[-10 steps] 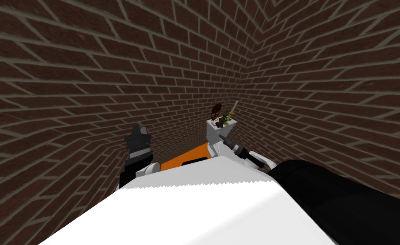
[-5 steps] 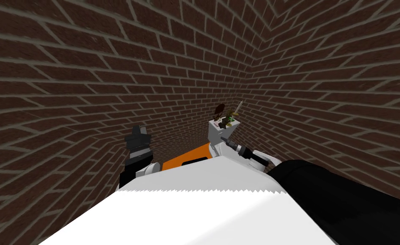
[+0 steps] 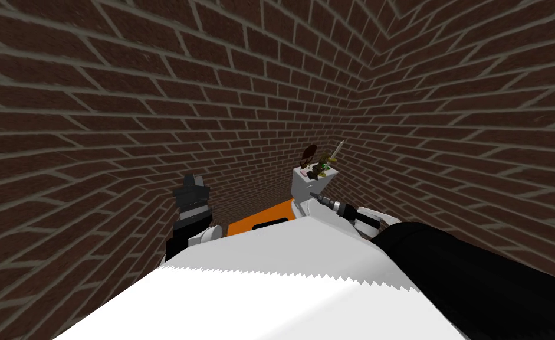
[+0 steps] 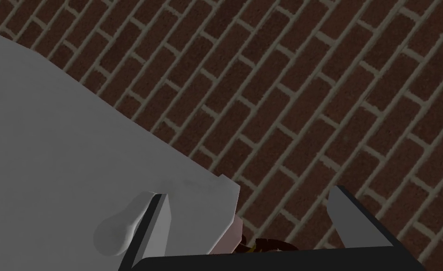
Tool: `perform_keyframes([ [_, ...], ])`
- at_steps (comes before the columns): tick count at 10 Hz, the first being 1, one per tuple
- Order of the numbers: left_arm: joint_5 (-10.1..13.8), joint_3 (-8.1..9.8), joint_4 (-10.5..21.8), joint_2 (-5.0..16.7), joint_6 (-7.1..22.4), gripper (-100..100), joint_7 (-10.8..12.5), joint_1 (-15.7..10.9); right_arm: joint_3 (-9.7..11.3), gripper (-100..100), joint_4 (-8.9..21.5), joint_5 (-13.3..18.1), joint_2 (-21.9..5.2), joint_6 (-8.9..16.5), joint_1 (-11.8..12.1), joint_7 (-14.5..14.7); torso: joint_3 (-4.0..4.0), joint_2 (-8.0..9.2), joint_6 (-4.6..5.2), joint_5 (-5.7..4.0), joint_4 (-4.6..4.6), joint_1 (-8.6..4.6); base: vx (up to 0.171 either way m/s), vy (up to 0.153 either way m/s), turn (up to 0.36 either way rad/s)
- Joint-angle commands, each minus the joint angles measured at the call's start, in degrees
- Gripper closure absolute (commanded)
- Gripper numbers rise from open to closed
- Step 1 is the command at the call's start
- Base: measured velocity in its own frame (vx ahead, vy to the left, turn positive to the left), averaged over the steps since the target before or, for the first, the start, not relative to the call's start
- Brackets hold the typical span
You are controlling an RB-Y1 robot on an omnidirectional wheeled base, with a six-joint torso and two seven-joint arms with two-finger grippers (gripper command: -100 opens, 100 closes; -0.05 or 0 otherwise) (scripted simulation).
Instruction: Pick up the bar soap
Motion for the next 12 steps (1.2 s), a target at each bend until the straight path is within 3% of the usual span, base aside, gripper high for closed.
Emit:
perform_keyframes([
  [1,0.00,0.00,0.00,0.00,0.00,0,0.00,0.00,0.96,-100,2.73,-0.50,-2.86,0.27,0.24,-0.33,0.00,0.00,0.00,0.00,0.00,0.00,0.024,0.058,0.099],
  [12,0.00,0.00,0.00,0.00,0.00,0,0.00,0.00,4.93,-100,12.44,-2.41,-22.23,2.65,2.01,-0.98,0.00,0.01,-0.02,0.01,0.00,0.08,0.023,0.054,0.069],
])
